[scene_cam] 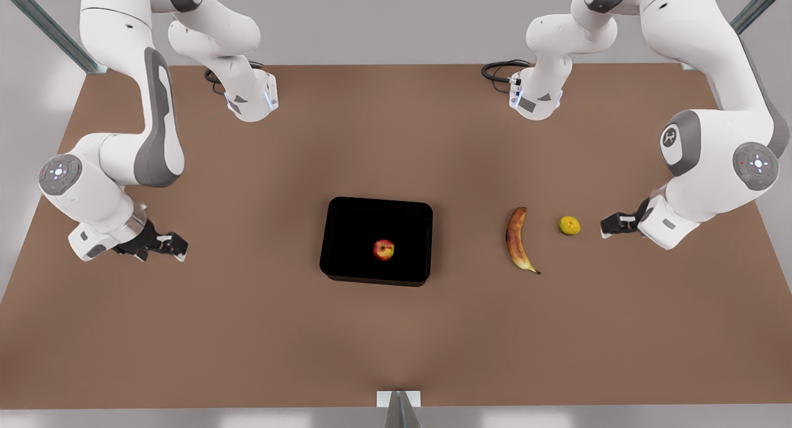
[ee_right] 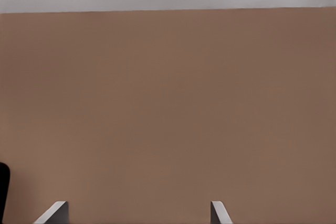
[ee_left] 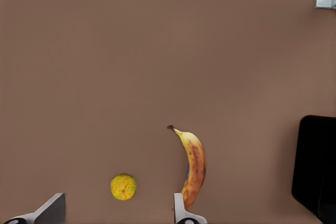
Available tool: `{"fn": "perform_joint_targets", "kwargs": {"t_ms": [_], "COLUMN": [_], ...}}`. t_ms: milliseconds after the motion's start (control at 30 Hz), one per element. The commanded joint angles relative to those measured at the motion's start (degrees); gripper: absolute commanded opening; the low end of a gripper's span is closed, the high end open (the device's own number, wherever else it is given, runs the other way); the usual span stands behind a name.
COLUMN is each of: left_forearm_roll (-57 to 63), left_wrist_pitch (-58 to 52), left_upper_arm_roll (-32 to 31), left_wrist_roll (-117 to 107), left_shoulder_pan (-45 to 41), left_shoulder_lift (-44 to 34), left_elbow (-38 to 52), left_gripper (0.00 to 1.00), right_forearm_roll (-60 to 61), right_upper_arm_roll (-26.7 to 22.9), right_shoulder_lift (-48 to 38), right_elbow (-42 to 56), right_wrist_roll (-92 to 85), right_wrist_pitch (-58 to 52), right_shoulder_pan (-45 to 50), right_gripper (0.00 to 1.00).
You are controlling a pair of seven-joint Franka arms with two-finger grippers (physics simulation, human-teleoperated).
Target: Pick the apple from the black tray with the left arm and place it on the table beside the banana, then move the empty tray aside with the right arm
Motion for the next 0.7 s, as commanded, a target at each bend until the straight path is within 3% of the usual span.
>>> {"fn": "perform_joint_targets", "kwargs": {"t_ms": [0,100,200,300,333,400,467,533,667], "left_forearm_roll": [0.03,-0.24,0.64,5.04,4.95,4.78,4.42,6.27,13.13], "left_wrist_pitch": [1.68,0.1,1.67,9.75,14.58,15.21,16.87,20.84,21.19], "left_upper_arm_roll": [-0.01,-0.88,-1.24,-2.03,-2.03,-2.11,-1.94,-1.5,-1.41], "left_wrist_roll": [1.48,-3.51,-26.45,-52.29,-58.44,-62.33,-63.03,-65.67,-69.8], "left_shoulder_pan": [-0.33,-9.1,-23.97,-36.97,-37.95,-38.13,-38.13,-38.31,-42.26], "left_shoulder_lift": [-0.05,-0.05,0.82,8.54,12.76,24.37,26.66,32.64,35.72], "left_elbow": [-0.17,-1.05,1.94,1.94,4.73,19.25,19.96,26.63,27.25], "left_gripper": [1.0,1.0,1.0,1.0,1.0,1.0,1.0,1.0,1.0], "right_forearm_roll": [-2.26,-1.74,-1.83,-1.56,-1.56,-1.56,-1.48,-1.48,-1.48], "right_upper_arm_roll": [-0.01,-0.01,-0.18,0.17,0.17,0.17,0.17,0.08,0.08], "right_shoulder_lift": [3.93,4.29,2.62,2.1,2.53,2.53,2.53,2.53,2.53], "right_elbow": [2.15,3.47,11.2,11.38,11.2,11.12,11.2,11.2,11.2], "right_wrist_roll": [-0.7,-0.44,-0.53,-0.44,-0.44,-0.26,-0.26,-0.26,-0.35], "right_wrist_pitch": [3.26,2.82,-8.87,-9.84,-9.84,-11.16,-11.16,-11.16,-11.16], "right_shoulder_pan": [0.14,-0.04,-0.04,0.14,0.14,0.23,0.14,0.05,0.05], "right_gripper": [1.0,1.0,1.0,1.0,1.0,1.0,1.0,1.0,1.0]}}
